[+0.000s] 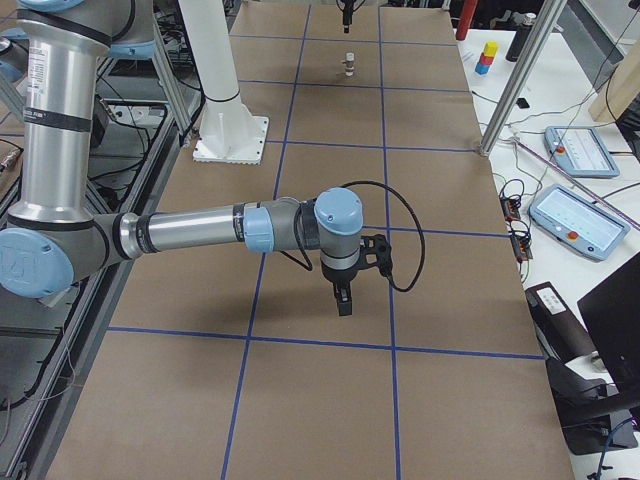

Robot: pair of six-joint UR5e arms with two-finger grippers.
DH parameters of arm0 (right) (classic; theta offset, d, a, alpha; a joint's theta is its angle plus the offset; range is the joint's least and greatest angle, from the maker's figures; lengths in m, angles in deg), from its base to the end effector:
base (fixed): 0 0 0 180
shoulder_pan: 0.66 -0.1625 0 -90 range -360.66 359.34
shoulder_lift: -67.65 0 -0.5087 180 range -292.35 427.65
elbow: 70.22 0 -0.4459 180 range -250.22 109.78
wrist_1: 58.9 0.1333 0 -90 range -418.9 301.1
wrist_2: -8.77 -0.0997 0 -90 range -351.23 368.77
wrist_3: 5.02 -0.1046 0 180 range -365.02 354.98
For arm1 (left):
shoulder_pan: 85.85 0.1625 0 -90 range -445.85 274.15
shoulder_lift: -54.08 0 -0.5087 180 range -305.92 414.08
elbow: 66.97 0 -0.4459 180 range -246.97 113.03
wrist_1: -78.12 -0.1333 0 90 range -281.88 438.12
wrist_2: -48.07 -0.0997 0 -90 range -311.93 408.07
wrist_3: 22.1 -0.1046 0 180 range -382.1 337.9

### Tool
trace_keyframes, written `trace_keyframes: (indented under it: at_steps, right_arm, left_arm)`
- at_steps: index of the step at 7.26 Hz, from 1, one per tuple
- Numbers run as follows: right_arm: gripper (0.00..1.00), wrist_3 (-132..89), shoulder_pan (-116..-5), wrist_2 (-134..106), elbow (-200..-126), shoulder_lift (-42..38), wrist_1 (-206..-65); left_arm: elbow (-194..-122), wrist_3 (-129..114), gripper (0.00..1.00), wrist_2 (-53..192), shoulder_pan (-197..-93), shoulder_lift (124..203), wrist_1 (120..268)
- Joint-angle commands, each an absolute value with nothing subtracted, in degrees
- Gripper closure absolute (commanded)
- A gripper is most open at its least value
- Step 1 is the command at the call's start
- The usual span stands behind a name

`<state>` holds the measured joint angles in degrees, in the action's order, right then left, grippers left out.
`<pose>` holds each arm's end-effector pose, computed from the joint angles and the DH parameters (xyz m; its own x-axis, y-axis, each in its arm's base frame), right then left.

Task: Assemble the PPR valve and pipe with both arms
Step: 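Lower the left gripper over the upright white-and-chrome valve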

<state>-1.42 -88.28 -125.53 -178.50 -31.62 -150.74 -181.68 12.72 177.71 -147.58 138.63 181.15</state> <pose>0.0408 -0.4688 0.6566 0.7075 -0.1788 0.6837 0.0858 0.9820 0.1681 0.1782 -0.4718 0.5367 0.6529 0.1207 -0.7478 -0.0336 0.9909 0.1306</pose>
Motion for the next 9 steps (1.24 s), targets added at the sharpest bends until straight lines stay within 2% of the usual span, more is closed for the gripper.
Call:
trace_keyframes:
  at_steps: [1, 8, 9]
  right_arm:
    - [0.00, -1.4, -88.3, -125.6, -178.3, -31.7, -150.7]
    - [0.00, -2.6, -88.3, -126.6, -180.2, -32.8, -150.7]
    - [0.00, -4.3, -87.9, -125.7, -176.1, -31.1, -149.4]
  left_arm:
    - [-180.6, 16.5, 0.00, 177.2, -144.7, 141.0, 181.1]
    - [-183.3, 16.1, 0.00, 177.1, -145.3, 141.3, 177.5]
    - [-182.5, 13.7, 0.00, 177.4, -145.4, 141.7, 177.3]
